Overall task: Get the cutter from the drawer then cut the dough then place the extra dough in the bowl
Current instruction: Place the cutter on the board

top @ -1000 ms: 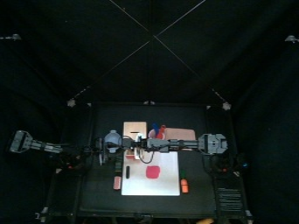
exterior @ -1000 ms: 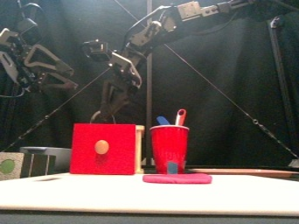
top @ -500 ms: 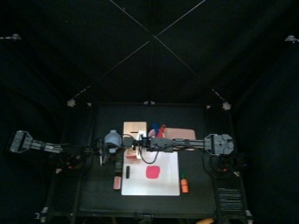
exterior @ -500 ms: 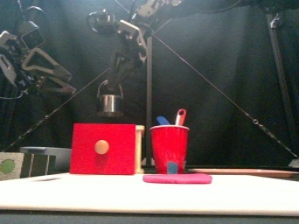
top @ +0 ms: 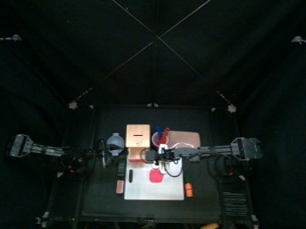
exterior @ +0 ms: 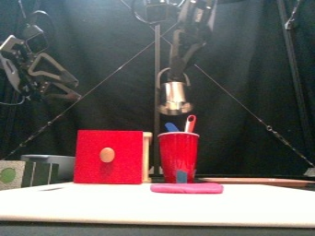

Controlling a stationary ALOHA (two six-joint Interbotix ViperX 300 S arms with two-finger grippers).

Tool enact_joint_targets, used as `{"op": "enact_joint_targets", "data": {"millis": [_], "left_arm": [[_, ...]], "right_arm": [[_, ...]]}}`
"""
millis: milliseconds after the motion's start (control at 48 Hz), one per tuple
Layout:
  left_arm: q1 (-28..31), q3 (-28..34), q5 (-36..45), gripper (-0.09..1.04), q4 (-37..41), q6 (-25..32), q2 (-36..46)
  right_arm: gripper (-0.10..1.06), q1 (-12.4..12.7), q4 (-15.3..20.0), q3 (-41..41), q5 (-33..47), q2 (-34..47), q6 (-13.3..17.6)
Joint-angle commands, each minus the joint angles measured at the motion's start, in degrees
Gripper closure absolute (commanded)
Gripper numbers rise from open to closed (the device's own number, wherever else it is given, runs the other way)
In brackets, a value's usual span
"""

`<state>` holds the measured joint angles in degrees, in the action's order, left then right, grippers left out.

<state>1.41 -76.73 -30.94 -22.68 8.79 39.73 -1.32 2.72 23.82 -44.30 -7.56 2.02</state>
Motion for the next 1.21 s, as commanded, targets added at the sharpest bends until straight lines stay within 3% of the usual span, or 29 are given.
{"op": "enact_joint_targets", "data": {"millis": [21,250,500,854,1208], "left_arm": [[1.23,1.85,-0.26,0.08,0.09,0.18,0.0],[5.19,3.78,-0.26,0.07,0.09,0.18,0.0],[7.21,5.54,-0.26,0.07,0.09,0.26,0.0],[8.88,6.5,-0.26,0.07,0.18,0.18,0.0],[10.81,6.68,0.09,0.07,0.44,0.35,-0.09]], "right_arm": [[0.43,-0.26,1.05,5.36,4.48,-5.36,0.09],[0.43,-0.44,0.7,15.38,10.37,-7.91,0.0],[0.43,-0.53,0.97,20.83,15.91,-7.91,0.0],[0.35,-0.7,2.29,22.94,17.84,-7.73,0.18],[0.19,-1.23,6.42,22.41,18.28,-8.26,0.09]]}}
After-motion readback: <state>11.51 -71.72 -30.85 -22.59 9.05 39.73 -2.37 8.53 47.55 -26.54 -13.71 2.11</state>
